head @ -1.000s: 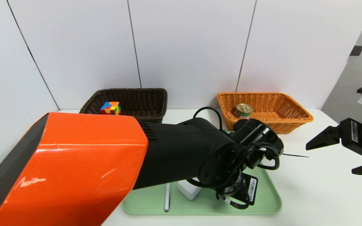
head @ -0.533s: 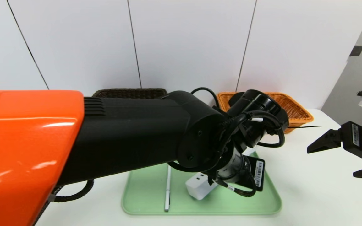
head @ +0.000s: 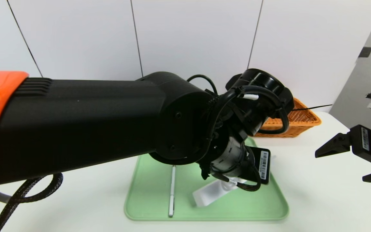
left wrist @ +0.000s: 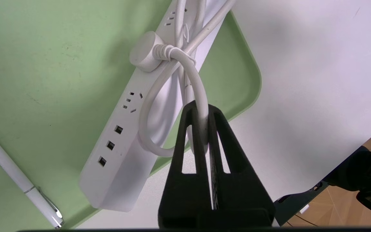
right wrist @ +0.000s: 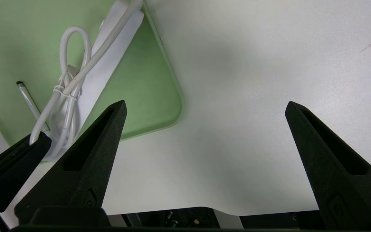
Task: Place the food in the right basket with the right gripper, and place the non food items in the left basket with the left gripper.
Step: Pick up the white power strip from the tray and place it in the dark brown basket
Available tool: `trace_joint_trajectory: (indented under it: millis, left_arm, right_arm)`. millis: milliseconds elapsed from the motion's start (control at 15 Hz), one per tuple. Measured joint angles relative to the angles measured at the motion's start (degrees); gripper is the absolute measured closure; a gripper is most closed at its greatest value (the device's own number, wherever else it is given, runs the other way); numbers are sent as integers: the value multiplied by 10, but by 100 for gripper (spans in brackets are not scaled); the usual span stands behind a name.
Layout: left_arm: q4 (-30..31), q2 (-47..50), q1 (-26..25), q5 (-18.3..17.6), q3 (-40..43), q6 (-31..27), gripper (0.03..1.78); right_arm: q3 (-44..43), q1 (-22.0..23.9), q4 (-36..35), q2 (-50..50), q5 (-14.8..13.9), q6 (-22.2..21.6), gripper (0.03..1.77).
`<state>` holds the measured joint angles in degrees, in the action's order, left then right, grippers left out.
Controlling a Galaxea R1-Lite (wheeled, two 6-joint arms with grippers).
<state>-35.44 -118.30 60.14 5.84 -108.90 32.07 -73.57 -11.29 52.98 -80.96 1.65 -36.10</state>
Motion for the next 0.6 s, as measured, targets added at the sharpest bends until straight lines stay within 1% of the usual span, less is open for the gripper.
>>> trace_joint_trajectory:
  millis: [200, 400, 600]
  left_arm:
    - [0, 12, -2, 0, -2, -1, 172]
    - [-19, 21, -5, 0, -24, -2, 172]
    - [-21, 30, -5, -1, -30, 1, 172]
  right_arm:
    - [0, -1, 0, 0, 1, -1, 10]
    - [0, -2, 0, 0, 1, -1, 10]
    - [0, -2, 0, 0, 1, -1, 10]
